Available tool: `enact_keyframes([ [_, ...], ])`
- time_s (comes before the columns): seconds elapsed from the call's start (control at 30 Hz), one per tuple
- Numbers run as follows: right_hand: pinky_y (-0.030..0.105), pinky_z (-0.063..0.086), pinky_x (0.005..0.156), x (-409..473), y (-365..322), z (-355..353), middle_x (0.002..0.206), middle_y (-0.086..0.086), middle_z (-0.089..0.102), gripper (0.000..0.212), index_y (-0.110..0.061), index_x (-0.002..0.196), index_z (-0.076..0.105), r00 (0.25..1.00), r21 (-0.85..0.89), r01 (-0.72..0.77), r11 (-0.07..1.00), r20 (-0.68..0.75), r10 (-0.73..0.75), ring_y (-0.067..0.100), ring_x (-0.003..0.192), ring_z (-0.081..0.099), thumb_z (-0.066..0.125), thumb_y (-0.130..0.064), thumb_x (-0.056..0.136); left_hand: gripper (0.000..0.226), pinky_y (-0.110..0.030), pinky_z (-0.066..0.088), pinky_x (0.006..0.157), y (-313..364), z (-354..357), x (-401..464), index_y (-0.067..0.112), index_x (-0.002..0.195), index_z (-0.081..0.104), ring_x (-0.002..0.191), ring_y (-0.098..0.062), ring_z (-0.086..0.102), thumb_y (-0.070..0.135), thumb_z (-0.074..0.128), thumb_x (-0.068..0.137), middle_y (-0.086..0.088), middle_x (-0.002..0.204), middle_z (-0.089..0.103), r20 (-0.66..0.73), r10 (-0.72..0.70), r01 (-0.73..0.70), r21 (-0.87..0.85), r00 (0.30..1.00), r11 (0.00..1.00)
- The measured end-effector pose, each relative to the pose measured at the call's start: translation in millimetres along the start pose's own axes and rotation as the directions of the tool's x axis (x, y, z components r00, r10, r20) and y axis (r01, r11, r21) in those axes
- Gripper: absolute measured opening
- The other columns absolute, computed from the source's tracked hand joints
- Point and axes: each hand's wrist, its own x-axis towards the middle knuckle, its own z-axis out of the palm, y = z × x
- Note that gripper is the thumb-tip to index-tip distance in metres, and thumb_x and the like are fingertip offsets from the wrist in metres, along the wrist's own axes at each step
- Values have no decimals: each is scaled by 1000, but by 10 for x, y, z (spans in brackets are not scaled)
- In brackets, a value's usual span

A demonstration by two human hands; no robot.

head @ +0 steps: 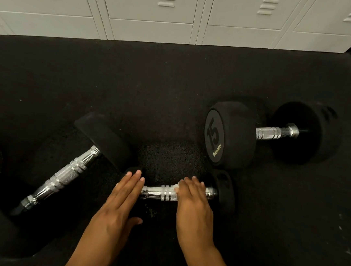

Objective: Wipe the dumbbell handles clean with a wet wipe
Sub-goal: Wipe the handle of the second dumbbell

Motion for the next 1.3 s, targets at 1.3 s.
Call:
enact_keyframes([
  [1.3,30,33,103,-300,-113,142,126,11,57,53,-2,118,59,900,381,-231,895,-266,346,23,122,48,65,18,69,129,-32,13,111,20,21,0,27,148,15,140,-10,17,1,90,46,11,153,19,-21,5,-6,-32,1000,999],
])
